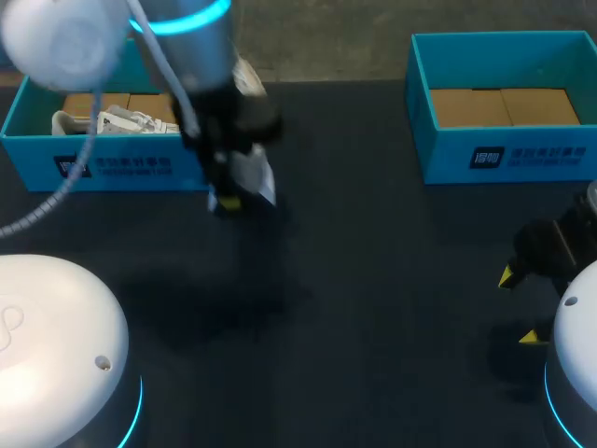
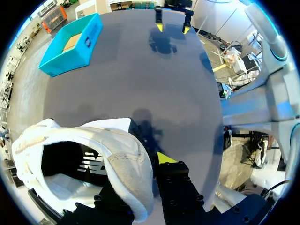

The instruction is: Take the shoe out of the shoebox, open the shoe tongue, remove and reinsert the insole, then place the shoe into the shoebox

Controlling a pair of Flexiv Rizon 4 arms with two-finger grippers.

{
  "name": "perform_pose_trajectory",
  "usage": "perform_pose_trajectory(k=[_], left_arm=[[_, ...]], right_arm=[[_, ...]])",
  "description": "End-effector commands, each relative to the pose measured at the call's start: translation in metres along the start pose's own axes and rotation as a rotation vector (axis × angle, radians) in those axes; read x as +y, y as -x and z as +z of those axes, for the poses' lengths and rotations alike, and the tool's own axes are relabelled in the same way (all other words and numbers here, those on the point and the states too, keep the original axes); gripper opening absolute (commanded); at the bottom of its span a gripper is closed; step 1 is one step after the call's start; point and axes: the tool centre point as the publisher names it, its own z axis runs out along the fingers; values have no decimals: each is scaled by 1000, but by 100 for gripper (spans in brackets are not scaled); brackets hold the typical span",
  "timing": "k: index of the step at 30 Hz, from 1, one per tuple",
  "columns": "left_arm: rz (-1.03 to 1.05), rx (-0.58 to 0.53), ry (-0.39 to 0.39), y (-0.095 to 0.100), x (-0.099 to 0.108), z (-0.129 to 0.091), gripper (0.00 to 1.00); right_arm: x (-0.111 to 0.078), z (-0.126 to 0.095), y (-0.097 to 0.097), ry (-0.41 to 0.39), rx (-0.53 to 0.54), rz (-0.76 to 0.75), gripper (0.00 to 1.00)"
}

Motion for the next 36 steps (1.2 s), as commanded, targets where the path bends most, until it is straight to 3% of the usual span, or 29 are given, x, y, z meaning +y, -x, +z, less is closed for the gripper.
perform_pose_trajectory(k=[1, 8, 11, 28, 36], left_arm=[[13, -4, -52, 16, 64, -68, 0], [-2, 10, -36, 51, 104, -92, 0], [-57, -9, -12, 64, 120, -92, 0], [-57, -9, -12, 64, 120, -92, 0], [-67, -6, -18, 115, 178, -111, 0]], right_arm=[[0, 1, -2, -3, -3, 0, 100], [0, 1, -2, -3, -3, 0, 100], [0, 1, -2, -3, -3, 0, 100], [0, 1, -2, -3, -3, 0, 100], [0, 1, -2, -3, -3, 0, 100]])
